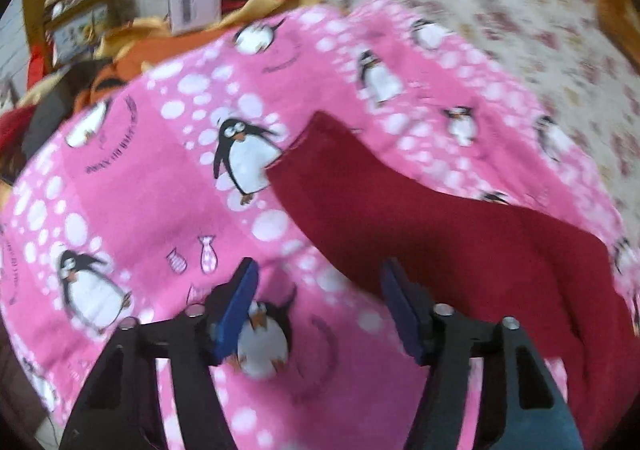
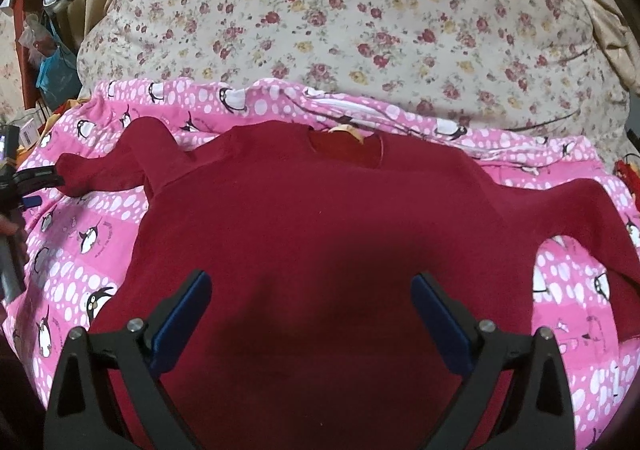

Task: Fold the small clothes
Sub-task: 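Grasp the sweater sleeve with the left gripper and lift it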

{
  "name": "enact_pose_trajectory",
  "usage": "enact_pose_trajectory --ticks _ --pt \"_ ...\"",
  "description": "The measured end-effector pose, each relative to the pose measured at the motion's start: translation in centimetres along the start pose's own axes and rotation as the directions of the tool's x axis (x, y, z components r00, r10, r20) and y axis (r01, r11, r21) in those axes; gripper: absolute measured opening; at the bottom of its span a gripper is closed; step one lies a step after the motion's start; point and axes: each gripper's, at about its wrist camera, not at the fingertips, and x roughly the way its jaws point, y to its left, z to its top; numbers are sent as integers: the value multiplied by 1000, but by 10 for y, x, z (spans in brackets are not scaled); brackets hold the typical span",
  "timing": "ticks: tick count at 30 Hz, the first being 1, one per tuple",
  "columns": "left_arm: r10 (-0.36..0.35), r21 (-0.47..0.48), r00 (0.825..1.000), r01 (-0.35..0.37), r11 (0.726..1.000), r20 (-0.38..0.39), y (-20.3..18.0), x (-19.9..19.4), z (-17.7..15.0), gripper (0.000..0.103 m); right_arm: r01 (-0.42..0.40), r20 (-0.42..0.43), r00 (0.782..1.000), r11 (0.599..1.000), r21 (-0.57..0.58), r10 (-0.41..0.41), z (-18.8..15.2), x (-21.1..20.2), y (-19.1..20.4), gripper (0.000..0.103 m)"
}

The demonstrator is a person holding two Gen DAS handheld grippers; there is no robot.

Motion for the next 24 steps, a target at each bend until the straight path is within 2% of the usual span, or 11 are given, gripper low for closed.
enact_pose_trajectory --ticks 1,4,10,12,13,14,17,19,20,22,24 --pt "5 -11 1000 -5 1000 -9 2 8 1 34 -4 -6 1000 1000 0 4 -1 3 0 101" --pt "23 -17 999 -23 1000 -27 3 30 7 33 -10 -26 1000 1000 -2 9 -3 12 -1 101" --pt "55 5 998 -55 998 -9 -12 44 20 33 -6 -50 999 1000 7 7 -7 25 -5 101" --pt "54 16 999 -54 998 -5 -16 46 23 28 -15 -51 999 1000 18 16 -6 25 -8 100" --pt "50 15 999 -50 999 -6 -17 46 23 20 -19 -49 999 1000 22 20 -7 25 -9 97" --pt "36 9 999 -35 999 -12 -16 48 23 14 -23 -49 999 999 23 24 -6 25 -10 95" --pt "-22 -20 1000 22 1000 -20 -14 54 30 0 -45 -49 998 998 34 47 -6 25 -12 80" --pt "-72 -23 997 71 997 -27 -11 53 32 0 -66 -52 996 996 58 70 -6 26 -15 68" --pt "-88 -19 996 87 996 -22 -10 48 31 0 -71 -55 996 995 66 74 -6 26 -16 67" --pt "-183 -33 983 183 983 -10 -9 31 29 0 -67 -55 996 995 69 71 -6 25 -18 66" --pt "-284 -48 959 284 958 0 -10 14 28 0 -60 -41 997 996 66 63 -5 21 -19 66"
